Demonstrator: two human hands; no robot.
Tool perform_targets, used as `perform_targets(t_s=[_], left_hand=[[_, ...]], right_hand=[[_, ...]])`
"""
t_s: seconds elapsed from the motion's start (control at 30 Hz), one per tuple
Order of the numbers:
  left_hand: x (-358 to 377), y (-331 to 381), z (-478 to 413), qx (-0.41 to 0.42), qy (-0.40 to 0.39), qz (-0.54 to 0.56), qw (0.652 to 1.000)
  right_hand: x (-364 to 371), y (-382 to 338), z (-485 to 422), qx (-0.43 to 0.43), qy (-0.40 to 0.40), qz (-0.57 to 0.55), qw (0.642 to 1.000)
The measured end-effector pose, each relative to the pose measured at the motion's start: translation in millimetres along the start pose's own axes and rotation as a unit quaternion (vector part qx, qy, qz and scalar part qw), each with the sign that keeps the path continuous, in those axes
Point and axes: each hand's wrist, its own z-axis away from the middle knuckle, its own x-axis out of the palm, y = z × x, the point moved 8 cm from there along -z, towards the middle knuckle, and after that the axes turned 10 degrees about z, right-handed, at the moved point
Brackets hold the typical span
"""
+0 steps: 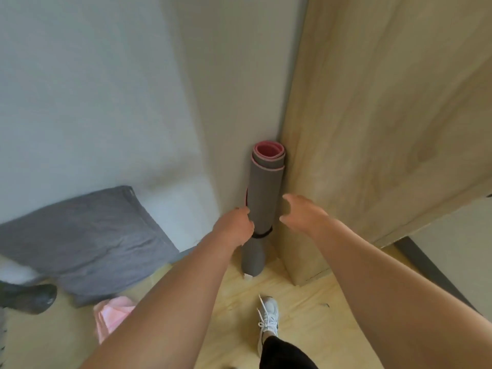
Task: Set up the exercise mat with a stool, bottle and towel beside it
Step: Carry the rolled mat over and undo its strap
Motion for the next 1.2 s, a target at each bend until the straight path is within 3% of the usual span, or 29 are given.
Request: perform_targets(t_s=[0.27, 0.5, 0.67, 0.77, 0.87, 0.97, 1.1, 1.2], left_hand=[[-32, 28, -100, -0.03, 0.0, 0.026, 0.999], [-37, 35, -143, -0.012, -0.042, 0.021, 0.999], [-60, 55, -155, 0.063, -0.019, 0.008, 0.998], [-67, 64, -157, 0.104, -0.011, 0.035, 0.994], [-49, 62, -153, 0.126, -0.102, -0.003, 0.987], [-23, 56, -141, 0.15, -0.175, -0.071, 0.97], [-11, 80, -127, 0.26, -0.088, -0.157, 0.949], [12, 97, -114, 0.347, -0.092, -0.19, 0.914]], right_hand=[[-63, -14, -114, -0.044, 0.069, 0.038, 0.996], [-50, -24, -155, -0.048, -0.009, 0.08, 0.996], [-49, -22, -149, -0.041, 0.005, 0.068, 0.997], [-31, -15, -137, -0.015, -0.059, 0.053, 0.997], [-5, -5, -116, 0.022, -0.096, 0.048, 0.994], [5, 6, -95, 0.06, -0.067, 0.045, 0.995], [8, 14, -77, 0.11, -0.044, 0.025, 0.993], [17, 20, -59, 0.167, -0.034, -0.001, 0.985]])
